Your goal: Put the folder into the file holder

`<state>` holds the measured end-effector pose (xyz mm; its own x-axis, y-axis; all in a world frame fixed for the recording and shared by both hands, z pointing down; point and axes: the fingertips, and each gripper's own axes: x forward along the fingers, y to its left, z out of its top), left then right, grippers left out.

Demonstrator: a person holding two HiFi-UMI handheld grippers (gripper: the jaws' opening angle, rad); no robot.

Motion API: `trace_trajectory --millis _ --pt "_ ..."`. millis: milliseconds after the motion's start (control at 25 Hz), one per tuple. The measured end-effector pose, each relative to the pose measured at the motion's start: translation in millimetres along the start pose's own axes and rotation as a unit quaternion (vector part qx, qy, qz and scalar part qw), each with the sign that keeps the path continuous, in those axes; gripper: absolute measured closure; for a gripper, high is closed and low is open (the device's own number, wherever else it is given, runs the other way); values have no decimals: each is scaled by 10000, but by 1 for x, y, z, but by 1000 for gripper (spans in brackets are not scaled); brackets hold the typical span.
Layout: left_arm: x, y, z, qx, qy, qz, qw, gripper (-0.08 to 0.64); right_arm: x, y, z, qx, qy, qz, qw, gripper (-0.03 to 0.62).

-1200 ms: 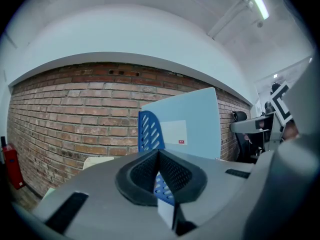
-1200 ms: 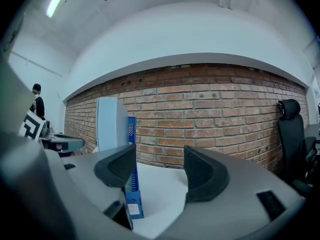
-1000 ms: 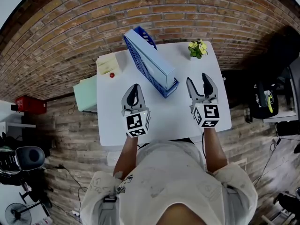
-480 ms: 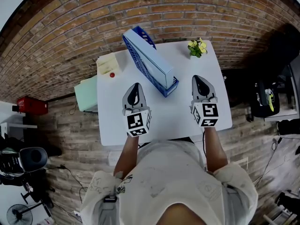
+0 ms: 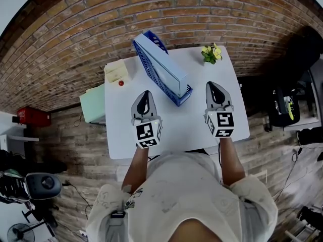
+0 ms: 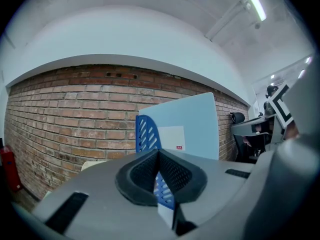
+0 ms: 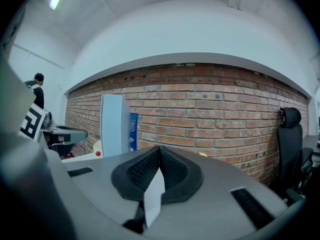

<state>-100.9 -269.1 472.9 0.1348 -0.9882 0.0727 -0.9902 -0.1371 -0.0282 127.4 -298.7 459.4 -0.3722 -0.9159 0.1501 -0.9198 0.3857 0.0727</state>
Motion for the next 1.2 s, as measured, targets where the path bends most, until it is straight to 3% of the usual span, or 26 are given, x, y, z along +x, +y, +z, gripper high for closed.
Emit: trace_trajectory --millis 320,680,1200 --pt "9 0 4 -21 -21 -88 10000 552 5 0 10 -280 -39 -127 9995 574" --pt "15 5 0 -17 30 -21 10000 552 14 -7 -6 69 155 -160 9997 574" --pt "11 4 -10 -7 154 0 9999 552 15 -5 -18 131 279 -63 9995 574"
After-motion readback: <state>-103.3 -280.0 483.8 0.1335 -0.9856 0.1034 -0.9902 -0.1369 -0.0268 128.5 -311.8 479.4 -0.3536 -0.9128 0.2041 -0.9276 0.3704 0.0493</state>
